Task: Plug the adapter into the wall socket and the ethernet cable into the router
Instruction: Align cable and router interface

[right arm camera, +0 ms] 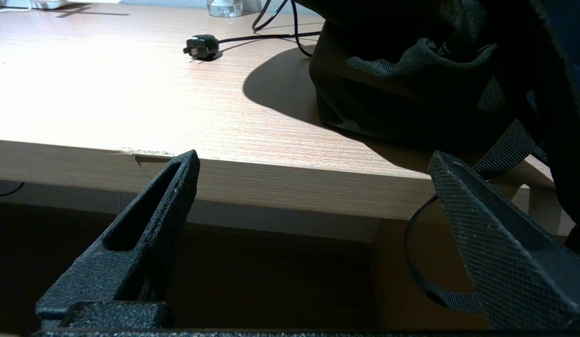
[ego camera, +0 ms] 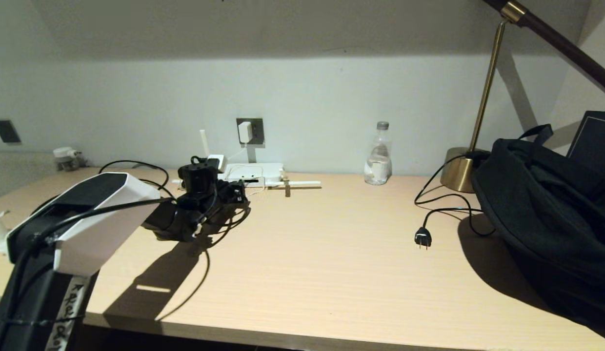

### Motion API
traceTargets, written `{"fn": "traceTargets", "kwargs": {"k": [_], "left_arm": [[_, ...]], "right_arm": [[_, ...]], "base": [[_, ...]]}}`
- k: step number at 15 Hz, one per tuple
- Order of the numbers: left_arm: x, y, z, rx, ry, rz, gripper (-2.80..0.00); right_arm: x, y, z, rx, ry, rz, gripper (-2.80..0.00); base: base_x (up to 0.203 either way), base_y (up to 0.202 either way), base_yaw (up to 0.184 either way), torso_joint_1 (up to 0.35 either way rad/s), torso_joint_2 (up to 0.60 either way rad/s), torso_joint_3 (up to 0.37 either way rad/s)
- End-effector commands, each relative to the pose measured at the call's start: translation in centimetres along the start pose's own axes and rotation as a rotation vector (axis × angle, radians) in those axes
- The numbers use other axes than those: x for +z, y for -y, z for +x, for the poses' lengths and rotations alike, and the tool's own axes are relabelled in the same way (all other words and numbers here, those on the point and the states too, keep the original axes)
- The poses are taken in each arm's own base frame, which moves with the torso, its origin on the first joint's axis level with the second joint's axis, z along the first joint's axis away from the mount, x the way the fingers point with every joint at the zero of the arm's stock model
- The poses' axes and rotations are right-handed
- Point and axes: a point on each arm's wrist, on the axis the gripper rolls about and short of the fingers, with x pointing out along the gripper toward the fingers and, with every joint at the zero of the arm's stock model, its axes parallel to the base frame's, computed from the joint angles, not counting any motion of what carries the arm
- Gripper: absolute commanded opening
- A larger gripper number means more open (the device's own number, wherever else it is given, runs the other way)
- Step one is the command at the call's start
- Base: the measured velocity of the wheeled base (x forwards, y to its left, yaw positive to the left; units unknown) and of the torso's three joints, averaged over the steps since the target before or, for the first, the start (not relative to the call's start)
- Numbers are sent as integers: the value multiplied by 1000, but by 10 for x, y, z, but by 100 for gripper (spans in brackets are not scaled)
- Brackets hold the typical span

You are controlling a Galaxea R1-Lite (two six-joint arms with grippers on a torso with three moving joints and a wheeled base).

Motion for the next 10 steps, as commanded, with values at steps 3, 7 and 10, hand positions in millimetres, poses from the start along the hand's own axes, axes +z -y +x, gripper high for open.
{"fn": "traceTargets", "kwargs": {"k": [3, 7, 10], "left_arm": [[1, 1, 3, 1, 3, 1, -280], [0, 1, 4, 1, 0, 1, -280], [-3, 0, 5, 22, -7, -2, -280]], "right_arm": [[0, 0, 0, 0, -1, 0, 0], [0, 0, 0, 0, 1, 0, 0], [0, 0, 0, 0, 1, 0, 0]], "base": [[0, 0, 0, 0, 0, 0], [0, 0, 0, 0, 0, 0], [0, 0, 0, 0, 0, 0]]}}
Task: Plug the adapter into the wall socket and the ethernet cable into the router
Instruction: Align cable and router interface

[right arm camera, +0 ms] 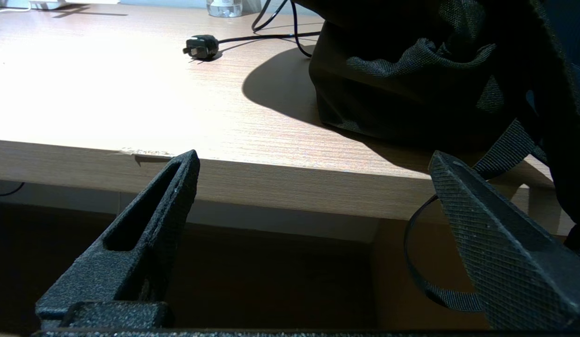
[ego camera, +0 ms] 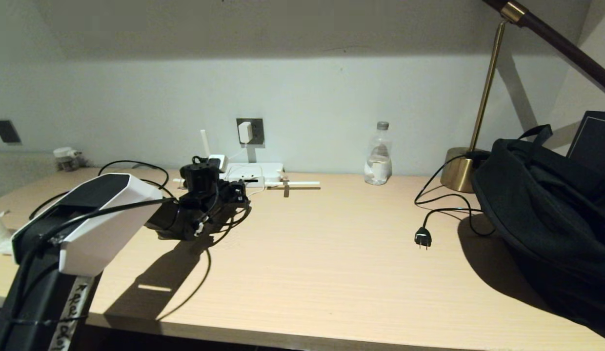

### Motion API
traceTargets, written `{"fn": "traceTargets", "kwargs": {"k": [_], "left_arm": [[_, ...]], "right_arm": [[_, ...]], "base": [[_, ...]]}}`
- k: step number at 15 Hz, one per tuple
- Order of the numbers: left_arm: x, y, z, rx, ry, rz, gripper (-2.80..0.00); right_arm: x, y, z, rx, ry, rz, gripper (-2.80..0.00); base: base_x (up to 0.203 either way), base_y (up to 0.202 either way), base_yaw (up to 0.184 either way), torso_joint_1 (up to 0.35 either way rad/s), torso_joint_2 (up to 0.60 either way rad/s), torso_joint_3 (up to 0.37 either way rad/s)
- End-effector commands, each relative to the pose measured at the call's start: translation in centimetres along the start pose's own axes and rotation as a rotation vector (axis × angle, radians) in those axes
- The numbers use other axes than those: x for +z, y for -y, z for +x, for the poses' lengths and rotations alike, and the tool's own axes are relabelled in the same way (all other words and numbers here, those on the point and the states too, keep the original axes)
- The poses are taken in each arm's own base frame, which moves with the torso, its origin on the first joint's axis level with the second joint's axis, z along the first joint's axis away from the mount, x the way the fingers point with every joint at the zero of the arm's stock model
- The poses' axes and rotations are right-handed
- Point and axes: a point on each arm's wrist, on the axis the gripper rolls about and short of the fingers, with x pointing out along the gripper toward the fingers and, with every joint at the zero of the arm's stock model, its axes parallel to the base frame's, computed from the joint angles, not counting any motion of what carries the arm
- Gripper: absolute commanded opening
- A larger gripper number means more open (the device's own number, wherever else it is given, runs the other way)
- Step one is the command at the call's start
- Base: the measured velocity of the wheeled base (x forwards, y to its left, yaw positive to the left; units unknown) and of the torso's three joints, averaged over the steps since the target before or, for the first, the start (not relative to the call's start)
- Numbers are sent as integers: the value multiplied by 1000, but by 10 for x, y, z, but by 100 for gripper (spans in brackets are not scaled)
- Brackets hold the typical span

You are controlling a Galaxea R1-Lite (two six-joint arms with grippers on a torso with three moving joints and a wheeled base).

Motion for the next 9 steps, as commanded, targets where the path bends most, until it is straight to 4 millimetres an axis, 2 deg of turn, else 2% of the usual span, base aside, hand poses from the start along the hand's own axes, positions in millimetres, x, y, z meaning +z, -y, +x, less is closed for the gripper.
{"fn": "traceTargets", "kwargs": {"k": [1, 9], "left_arm": [[-1, 0, 1, 19, 0, -2, -280], [-2, -1, 3, 27, 5, -14, -280]], "right_arm": [[0, 0, 0, 0, 0, -1, 0], [0, 0, 0, 0, 0, -1, 0]], "base": [[0, 0, 0, 0, 0, 0], [0, 0, 0, 0, 0, 0]]}}
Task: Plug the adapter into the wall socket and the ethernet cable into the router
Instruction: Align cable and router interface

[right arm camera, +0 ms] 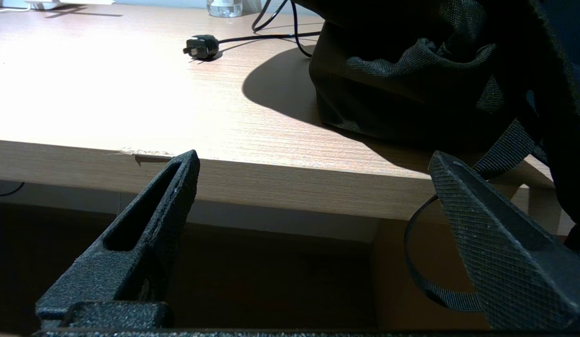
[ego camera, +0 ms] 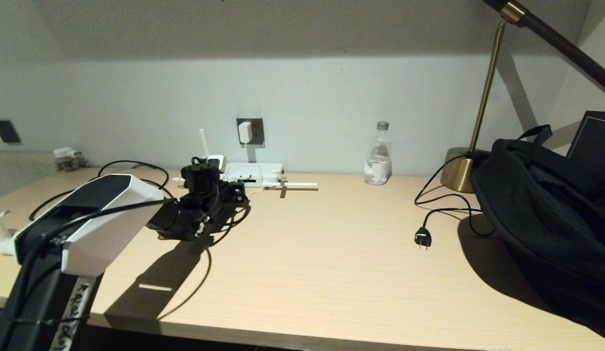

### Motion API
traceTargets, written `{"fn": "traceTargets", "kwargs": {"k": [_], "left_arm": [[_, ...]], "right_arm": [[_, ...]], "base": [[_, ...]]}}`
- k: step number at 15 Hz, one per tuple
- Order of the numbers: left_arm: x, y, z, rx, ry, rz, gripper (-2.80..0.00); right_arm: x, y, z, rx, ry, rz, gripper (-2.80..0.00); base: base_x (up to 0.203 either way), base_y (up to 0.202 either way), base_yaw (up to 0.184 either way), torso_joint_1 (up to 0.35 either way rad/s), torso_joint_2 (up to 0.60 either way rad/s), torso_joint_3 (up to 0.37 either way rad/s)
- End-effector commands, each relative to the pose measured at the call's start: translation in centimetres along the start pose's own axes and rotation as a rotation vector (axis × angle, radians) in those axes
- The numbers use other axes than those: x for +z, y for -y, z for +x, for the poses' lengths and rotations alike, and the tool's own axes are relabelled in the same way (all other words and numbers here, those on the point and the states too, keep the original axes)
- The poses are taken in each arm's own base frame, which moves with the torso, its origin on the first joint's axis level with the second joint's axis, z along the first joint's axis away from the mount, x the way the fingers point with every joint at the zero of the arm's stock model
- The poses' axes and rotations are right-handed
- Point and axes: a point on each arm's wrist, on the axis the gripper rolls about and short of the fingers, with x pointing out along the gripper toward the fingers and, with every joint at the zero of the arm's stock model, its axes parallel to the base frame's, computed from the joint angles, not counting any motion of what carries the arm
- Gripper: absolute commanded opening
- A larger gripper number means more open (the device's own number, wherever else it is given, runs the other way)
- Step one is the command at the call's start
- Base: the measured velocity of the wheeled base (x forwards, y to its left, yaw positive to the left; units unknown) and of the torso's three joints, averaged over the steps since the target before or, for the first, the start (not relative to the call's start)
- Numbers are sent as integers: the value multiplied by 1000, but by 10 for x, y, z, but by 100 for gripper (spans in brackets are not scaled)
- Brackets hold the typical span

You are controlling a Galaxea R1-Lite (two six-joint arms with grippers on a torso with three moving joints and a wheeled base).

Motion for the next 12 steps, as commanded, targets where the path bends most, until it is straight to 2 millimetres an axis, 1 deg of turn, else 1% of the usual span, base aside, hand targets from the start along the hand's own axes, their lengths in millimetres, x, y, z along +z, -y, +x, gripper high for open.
{"fn": "traceTargets", "kwargs": {"k": [1, 4, 12], "left_arm": [[1, 0, 2, 1, 12, -1, -280], [6, 0, 5, -1, 11, -3, -280], [0, 0, 8, -2, -5, -17, -280]], "right_arm": [[0, 0, 0, 0, 0, -1, 0], [0, 0, 0, 0, -1, -1, 0], [0, 0, 0, 0, 0, -1, 0]], "base": [[0, 0, 0, 0, 0, 0], [0, 0, 0, 0, 0, 0], [0, 0, 0, 0, 0, 0]]}}
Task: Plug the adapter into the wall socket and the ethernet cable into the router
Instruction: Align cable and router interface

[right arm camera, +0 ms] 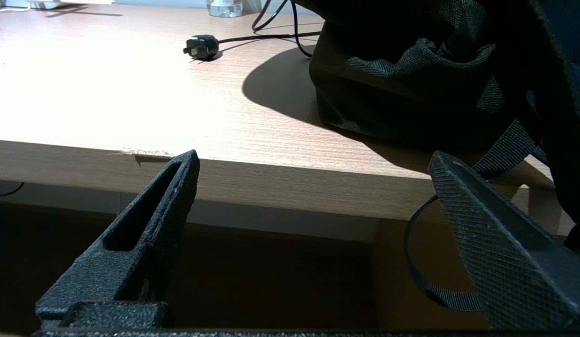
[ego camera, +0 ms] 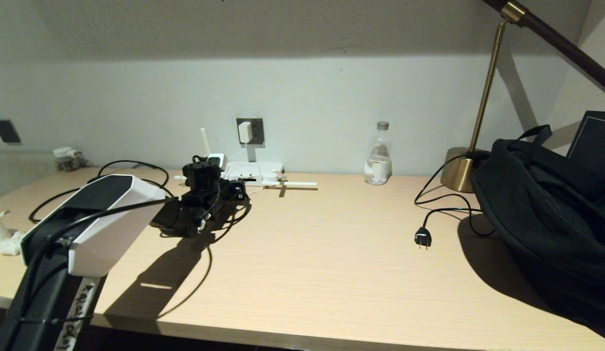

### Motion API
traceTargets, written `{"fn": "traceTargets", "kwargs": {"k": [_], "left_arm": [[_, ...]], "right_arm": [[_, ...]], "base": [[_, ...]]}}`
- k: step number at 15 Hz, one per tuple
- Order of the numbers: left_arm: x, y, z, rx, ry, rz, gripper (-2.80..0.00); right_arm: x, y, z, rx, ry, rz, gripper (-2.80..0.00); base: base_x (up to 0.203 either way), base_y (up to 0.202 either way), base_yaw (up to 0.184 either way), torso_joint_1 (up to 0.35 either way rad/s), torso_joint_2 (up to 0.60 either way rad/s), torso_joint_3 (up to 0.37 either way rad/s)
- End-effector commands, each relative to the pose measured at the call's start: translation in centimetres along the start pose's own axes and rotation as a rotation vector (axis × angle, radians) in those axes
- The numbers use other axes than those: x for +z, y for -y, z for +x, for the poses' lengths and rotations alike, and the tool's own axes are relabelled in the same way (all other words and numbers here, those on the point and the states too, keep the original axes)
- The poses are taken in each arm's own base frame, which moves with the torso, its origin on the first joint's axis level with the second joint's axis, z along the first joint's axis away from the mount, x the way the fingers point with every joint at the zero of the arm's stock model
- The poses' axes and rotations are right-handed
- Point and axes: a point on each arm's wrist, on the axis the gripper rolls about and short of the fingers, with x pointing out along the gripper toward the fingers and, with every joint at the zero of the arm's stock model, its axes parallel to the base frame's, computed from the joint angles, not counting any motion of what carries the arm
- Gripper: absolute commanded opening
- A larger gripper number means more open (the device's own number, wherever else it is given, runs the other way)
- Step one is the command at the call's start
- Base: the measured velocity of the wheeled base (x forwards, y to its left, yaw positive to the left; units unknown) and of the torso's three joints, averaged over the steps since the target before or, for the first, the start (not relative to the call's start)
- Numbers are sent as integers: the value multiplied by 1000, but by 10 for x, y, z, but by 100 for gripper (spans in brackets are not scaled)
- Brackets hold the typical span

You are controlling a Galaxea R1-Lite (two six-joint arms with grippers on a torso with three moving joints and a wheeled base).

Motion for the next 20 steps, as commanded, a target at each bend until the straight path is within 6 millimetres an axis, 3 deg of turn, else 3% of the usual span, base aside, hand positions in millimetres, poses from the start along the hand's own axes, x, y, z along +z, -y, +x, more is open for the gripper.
{"fn": "traceTargets", "kwargs": {"k": [1, 20], "left_arm": [[-1, 0, 0, 0, 1, -2, -280], [-2, -3, 6, 3, -5, -4, -280]], "right_arm": [[0, 0, 0, 0, 0, 0, 0], [0, 0, 0, 0, 0, -2, 0]], "base": [[0, 0, 0, 0, 0, 0], [0, 0, 0, 0, 0, 0]]}}
